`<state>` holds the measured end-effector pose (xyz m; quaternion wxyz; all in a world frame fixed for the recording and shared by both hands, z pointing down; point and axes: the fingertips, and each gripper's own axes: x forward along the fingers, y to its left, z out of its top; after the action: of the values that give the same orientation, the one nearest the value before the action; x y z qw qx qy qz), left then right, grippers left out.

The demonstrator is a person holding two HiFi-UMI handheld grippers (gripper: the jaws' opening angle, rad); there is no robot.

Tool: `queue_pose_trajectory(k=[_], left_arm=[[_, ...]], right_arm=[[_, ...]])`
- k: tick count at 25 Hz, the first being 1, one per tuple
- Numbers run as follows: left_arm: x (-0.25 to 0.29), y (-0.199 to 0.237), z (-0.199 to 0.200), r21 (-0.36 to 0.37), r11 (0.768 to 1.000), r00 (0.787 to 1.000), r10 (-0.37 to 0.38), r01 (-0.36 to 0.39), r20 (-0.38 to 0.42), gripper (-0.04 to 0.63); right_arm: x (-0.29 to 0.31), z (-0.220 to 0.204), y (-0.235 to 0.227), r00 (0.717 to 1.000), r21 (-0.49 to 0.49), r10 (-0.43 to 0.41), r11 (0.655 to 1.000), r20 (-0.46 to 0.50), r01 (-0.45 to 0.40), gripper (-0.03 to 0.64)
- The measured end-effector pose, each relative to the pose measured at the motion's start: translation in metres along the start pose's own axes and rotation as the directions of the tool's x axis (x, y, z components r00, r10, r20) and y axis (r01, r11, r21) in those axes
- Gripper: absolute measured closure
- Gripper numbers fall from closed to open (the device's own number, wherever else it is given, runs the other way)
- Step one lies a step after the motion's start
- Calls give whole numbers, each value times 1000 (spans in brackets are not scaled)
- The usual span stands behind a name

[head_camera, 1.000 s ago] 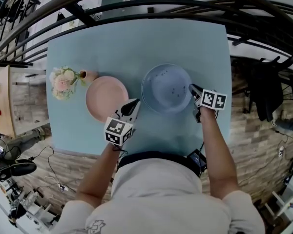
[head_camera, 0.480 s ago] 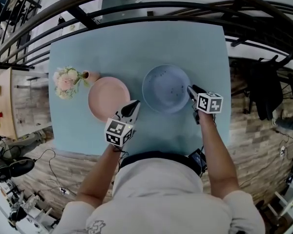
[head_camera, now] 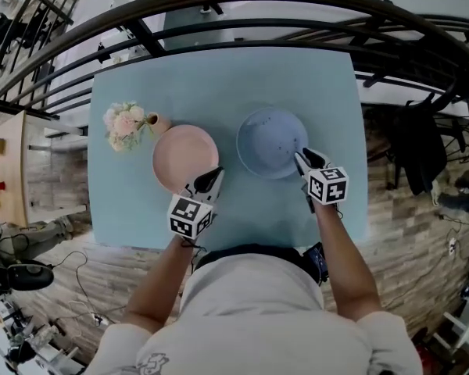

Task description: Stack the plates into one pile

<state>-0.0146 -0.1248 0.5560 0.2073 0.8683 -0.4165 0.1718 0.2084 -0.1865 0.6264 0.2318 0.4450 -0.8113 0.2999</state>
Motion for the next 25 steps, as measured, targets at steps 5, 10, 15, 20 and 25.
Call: queue_pose_trajectory(k=[5,10,15,20,25], left_arm=[[-38,0,2,19,1000,999,-3,2,36,591],[-80,4,-3,0,1000,997,6,-6,81,591],[-120,9,-13,-10,1000,993,12,-11,116,591],[-152,11,-24,-8,1000,990,2,-1,142,591],[-177,13,-31,-8,1000,987,7,-6,158,591]], right_arm=[[-27,9,57,997,-129,9,992,70,0,503],[-44,7,113,992,-183,33,983,119,-11,518],[-56,1,161,989,-216,47,976,144,-15,525],[-61,-9,202,986,-256,63,966,155,-22,535],[-70,-17,230,984,-271,74,962,161,-28,553]])
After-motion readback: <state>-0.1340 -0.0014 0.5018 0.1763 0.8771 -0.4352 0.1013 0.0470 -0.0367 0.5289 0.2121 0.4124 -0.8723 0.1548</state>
